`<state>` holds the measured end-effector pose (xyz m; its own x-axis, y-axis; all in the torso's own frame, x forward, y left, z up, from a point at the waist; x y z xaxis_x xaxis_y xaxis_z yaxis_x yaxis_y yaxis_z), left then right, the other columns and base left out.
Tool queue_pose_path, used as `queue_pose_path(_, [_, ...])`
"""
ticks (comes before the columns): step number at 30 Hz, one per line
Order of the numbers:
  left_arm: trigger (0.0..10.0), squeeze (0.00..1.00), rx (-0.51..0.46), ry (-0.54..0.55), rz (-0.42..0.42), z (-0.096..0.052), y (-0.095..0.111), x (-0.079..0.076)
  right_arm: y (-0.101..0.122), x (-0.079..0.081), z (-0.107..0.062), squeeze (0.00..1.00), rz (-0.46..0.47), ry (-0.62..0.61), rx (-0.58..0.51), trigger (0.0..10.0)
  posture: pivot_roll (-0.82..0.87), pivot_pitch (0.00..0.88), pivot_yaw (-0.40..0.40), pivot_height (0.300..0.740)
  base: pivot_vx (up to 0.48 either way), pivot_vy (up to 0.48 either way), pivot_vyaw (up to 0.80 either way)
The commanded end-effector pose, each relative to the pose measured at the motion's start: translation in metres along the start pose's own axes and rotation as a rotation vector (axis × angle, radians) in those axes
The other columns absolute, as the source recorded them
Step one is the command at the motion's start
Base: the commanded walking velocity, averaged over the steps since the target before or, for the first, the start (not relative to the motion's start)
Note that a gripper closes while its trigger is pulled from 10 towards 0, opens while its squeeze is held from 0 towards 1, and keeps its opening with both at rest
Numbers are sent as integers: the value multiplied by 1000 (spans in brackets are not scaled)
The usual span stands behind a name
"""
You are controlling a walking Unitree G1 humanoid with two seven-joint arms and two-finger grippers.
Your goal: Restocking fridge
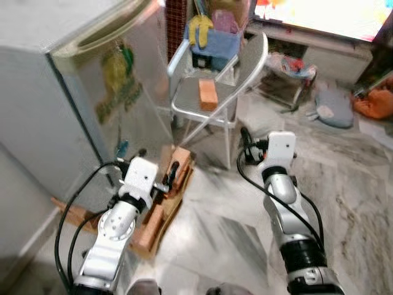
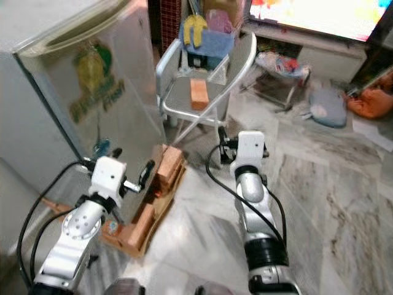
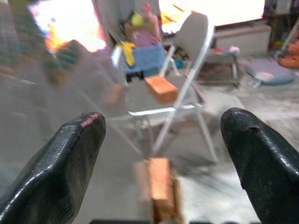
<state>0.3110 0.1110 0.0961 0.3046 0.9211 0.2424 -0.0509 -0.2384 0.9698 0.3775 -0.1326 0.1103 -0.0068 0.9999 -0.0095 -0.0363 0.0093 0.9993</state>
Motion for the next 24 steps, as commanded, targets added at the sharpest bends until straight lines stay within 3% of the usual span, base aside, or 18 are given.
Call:
queue_pose_path(1, [10000, 0, 4, 20, -9, -2, -1, 4, -4, -1, -2, 0, -10, 2, 20, 10000, 130, 25, -42, 740, 0, 0, -800])
queue_pose_path(5, [10000, 0, 7, 24, -14, -3, -1, 5, -7, -2, -4, 0, -12, 1, 25, 10000, 128, 27, -41, 740, 0, 0, -800])
queue_pose_path(10, [10000, 0, 20, -37, -39, -17, -5, -3, -9, -4, -8, 0, -21, 2, 30, 10000, 124, 29, -40, 740, 0, 0, 0])
queue_pose_path(14, [10000, 0, 40, -30, 9, -27, -7, 2, -14, -12, -12, 0, -60, -10, 59, 10000, 128, 38, -46, 740, 0, 0, 0])
queue_pose_path(18, [10000, 0, 103, 117, 52, -43, -21, 26, -39, -32, -23, 0, -71, -57, 178, 10000, 136, 45, -44, 740, 0, 0, 0])
queue_pose_path(21, [10000, 0, 121, 185, 29, -46, -26, 40, -41, -32, -26, 0, -73, -40, 204, 10000, 135, 48, -44, 740, 0, 0, 0])
queue_pose_path(24, [10000, 0, 141, 263, 29, -43, -29, 62, -61, -27, -39, 0, -66, 9, 326, 10000, 134, 52, -51, 740, 0, 0, 0])
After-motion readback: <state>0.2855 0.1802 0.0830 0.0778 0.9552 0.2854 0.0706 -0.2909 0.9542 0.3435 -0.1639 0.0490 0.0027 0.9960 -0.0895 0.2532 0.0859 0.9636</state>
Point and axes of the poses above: a point about 5 cm out from each wrist's last joint towards the gripper, its own z axis pointing out of the wrist towards the gripper, its own y axis along the axis of the wrist's last joint, x = y × z, the point moved 6 cm from there along z, pointing out of the wrist towards the gripper, and after that the axes turned 1 degree about z, right-handed, at the moved point
